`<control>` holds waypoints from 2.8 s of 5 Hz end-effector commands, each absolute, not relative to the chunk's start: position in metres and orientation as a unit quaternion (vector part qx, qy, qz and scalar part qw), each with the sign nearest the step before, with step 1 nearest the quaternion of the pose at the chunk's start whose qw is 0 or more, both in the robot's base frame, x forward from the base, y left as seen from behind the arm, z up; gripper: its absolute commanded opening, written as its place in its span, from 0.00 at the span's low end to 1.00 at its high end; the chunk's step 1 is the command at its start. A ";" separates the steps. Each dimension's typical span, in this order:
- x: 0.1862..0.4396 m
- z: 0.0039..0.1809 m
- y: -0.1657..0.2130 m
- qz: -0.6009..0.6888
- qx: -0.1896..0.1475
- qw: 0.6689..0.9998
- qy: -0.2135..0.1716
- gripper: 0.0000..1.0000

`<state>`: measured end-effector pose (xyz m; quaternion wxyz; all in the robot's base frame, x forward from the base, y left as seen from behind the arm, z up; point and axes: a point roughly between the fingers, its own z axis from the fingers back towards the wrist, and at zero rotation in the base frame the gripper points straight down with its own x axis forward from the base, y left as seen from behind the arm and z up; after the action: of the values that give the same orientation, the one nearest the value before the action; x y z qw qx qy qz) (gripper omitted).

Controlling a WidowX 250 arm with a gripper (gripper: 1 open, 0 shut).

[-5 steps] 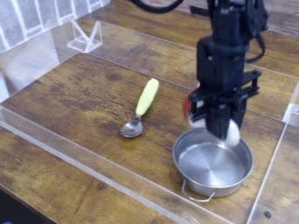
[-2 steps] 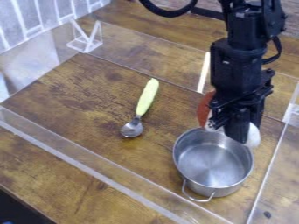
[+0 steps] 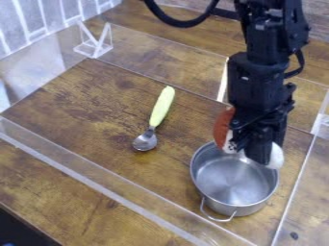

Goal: Put the mushroom in the silver pot

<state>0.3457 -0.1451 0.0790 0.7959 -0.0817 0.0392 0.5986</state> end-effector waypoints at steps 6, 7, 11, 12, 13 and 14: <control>0.361 0.084 -0.129 0.595 -0.109 0.795 0.033 1.00; 0.359 0.082 -0.119 0.583 -0.103 0.805 0.035 1.00; 0.354 0.075 -0.119 0.510 -0.095 0.854 0.040 1.00; 0.352 0.075 -0.115 0.501 -0.093 0.859 0.043 1.00; 0.355 0.075 -0.113 0.495 -0.092 0.863 0.046 1.00; 0.358 0.076 -0.111 0.489 -0.092 0.866 0.048 1.00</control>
<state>0.3469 -0.1155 0.0554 0.8682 -0.0698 0.0723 0.4860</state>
